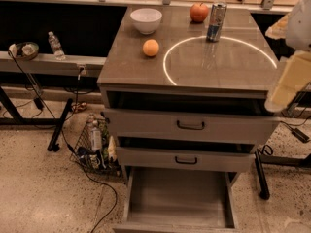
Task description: Place redbull can into bottom drawer
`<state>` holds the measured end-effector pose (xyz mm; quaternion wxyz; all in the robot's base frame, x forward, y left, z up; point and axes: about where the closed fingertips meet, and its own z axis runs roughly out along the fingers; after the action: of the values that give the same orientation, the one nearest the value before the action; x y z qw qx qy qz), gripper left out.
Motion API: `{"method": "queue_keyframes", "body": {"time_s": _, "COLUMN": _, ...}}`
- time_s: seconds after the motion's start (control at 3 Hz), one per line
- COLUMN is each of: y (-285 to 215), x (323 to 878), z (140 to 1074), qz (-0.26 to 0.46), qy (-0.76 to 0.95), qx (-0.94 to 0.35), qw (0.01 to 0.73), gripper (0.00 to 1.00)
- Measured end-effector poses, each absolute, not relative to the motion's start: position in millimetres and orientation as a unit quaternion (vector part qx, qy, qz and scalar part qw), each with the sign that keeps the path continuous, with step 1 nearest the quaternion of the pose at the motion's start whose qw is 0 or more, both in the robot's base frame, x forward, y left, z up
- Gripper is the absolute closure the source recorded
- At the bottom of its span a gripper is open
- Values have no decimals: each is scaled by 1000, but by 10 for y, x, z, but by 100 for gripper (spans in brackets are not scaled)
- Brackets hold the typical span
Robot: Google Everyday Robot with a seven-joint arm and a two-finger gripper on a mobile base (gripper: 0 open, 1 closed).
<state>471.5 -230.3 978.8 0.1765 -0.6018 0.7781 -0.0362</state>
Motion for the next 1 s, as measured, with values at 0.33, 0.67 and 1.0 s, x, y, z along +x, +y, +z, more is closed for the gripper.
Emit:
{"method": "queue_keyframes", "body": {"time_s": 0.33, "y": -2492, "x": 5424, "z": 9718, "qz": -35, "qy": 766, "qx": -607, "qw": 209, "gripper": 0}}
{"method": "queue_keyframes", "body": {"time_s": 0.67, "y": -2611, "x": 6171, "z": 9620, "qz": -34, "qy": 755, "qx": -603, "qw": 255, "gripper": 0}}
{"method": "queue_keyframes", "body": {"time_s": 1.0, "y": -2657, "x": 6301, "z": 9781, "qz": -44, "qy": 752, "qx": -597, "qw": 276, "gripper": 0}}
